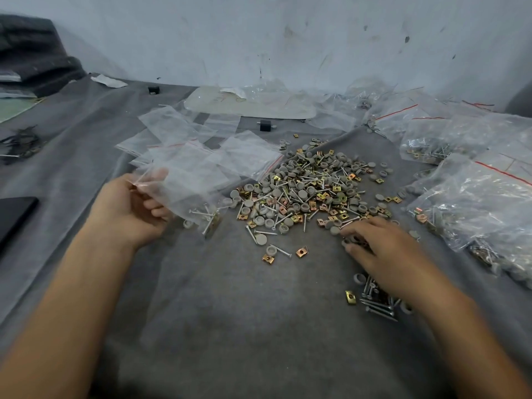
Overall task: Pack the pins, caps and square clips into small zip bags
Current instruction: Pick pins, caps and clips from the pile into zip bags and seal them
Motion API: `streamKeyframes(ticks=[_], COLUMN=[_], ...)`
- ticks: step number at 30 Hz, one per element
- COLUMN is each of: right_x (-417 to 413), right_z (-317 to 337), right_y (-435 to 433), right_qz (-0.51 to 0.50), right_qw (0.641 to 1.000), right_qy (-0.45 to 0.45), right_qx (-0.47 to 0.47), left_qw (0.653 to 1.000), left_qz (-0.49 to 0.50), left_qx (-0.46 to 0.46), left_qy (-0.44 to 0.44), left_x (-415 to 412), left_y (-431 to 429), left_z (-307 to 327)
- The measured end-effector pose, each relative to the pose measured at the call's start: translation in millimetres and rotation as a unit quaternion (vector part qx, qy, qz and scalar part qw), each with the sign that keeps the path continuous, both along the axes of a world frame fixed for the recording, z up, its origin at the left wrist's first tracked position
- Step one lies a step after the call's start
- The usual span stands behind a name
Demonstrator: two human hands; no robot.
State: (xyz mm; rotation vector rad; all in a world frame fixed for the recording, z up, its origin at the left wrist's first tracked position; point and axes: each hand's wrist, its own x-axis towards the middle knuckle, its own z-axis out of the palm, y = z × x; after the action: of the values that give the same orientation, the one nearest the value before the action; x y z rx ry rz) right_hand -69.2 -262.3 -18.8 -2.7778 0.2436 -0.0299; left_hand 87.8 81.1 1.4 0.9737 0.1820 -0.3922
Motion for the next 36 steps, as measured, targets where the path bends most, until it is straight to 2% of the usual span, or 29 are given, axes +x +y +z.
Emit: streamKeyframes(ticks=[5,10,15,18,20,23,26,29,32,36], right_x=[3,5,3,1,1,2,1,0,0,1], right_z=[-4,-6,-6,-6,-5,-5,-3,1,2,-4], right_y=[-1,-1,-1,0,3,8,13,28,45,54], right_qz=[-0.001,0.004,0.017,0.028,0.039,0.050,0.047,0.063,0.095,0.120], right_qw=[0.999,0.998,0.997,0.998,0.997,0.994,0.984,0.960,0.950,0.960], right_qy=[-0.038,-0.056,-0.057,-0.051,-0.051,-0.070,-0.115,-0.173,-0.196,-0.199], right_qx=[-0.001,0.021,0.050,0.039,0.042,0.066,0.124,0.212,0.226,0.159], left_qw=[0.999,0.999,0.994,0.984,0.965,0.898,0.849,0.803,0.796,0.811], left_qz=[0.011,-0.011,-0.002,-0.048,-0.103,-0.198,-0.248,-0.293,-0.303,-0.290], left_qx=[-0.034,-0.021,0.064,0.110,0.175,0.295,0.346,0.390,0.387,0.367], left_qy=[0.005,-0.040,-0.092,-0.131,-0.164,-0.259,-0.314,-0.342,-0.354,-0.350], left_x=[5,-3,-22,-37,-48,-65,-74,-77,-79,-76], left_y=[2,-7,-26,-46,-63,-84,-95,-100,-102,-102], left_z=[-2,3,11,8,2,-9,-20,-26,-27,-26])
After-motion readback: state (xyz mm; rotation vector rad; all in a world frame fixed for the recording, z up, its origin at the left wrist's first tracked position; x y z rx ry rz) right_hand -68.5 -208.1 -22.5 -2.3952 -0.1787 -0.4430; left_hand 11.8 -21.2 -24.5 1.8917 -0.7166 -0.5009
